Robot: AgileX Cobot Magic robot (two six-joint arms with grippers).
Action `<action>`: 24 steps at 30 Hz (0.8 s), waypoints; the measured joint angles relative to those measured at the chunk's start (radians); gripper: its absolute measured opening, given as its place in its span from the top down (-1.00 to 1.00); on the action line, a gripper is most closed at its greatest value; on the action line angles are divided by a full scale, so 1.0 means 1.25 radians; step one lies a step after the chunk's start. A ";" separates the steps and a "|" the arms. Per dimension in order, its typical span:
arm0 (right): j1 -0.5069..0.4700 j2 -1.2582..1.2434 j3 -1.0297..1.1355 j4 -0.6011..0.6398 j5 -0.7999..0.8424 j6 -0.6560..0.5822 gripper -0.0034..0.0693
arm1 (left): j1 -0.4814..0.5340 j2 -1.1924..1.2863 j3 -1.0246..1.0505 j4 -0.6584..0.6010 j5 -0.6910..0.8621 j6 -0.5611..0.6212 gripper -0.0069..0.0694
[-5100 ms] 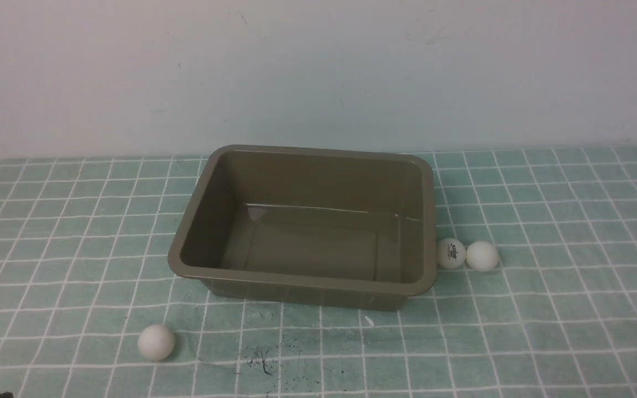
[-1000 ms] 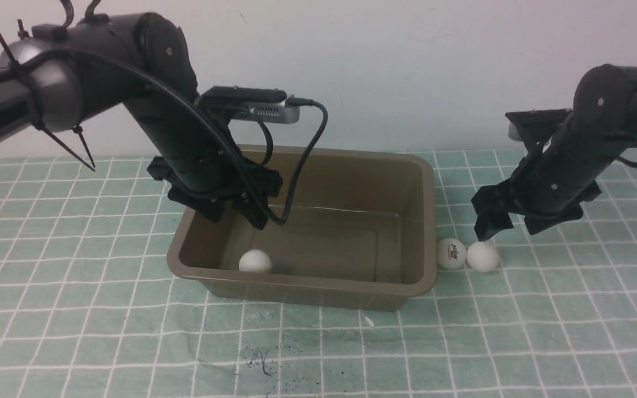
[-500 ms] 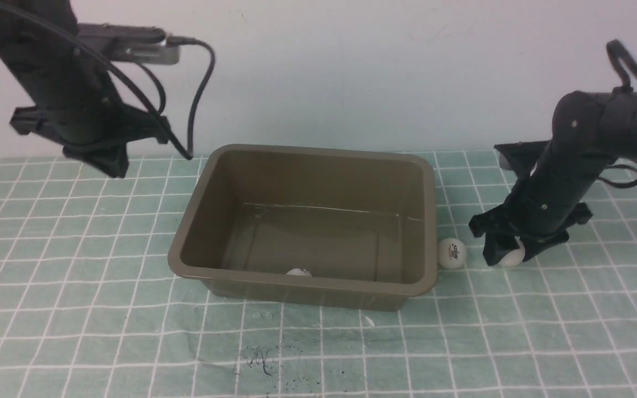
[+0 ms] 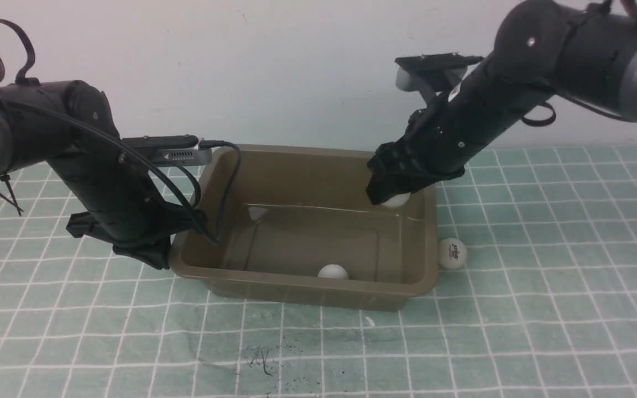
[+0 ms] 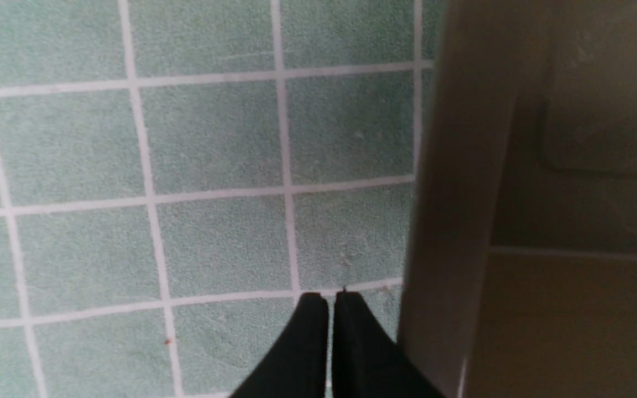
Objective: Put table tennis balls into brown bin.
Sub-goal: 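Release the ping pong ball into the bin and lift the gripper away, then reach for and grasp a ping pong ball on the table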
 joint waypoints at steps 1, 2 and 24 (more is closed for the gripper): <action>-0.002 0.002 -0.034 -0.041 0.028 0.007 -0.50 | -0.002 -0.003 0.000 -0.001 0.008 0.002 0.83; -0.008 -0.003 -0.056 -0.079 0.065 0.023 -0.66 | -0.002 -0.006 0.001 -0.001 0.014 0.006 0.83; -0.145 0.087 0.149 -0.048 -0.080 0.096 -0.64 | -0.020 -0.116 0.001 -0.017 0.081 0.055 0.83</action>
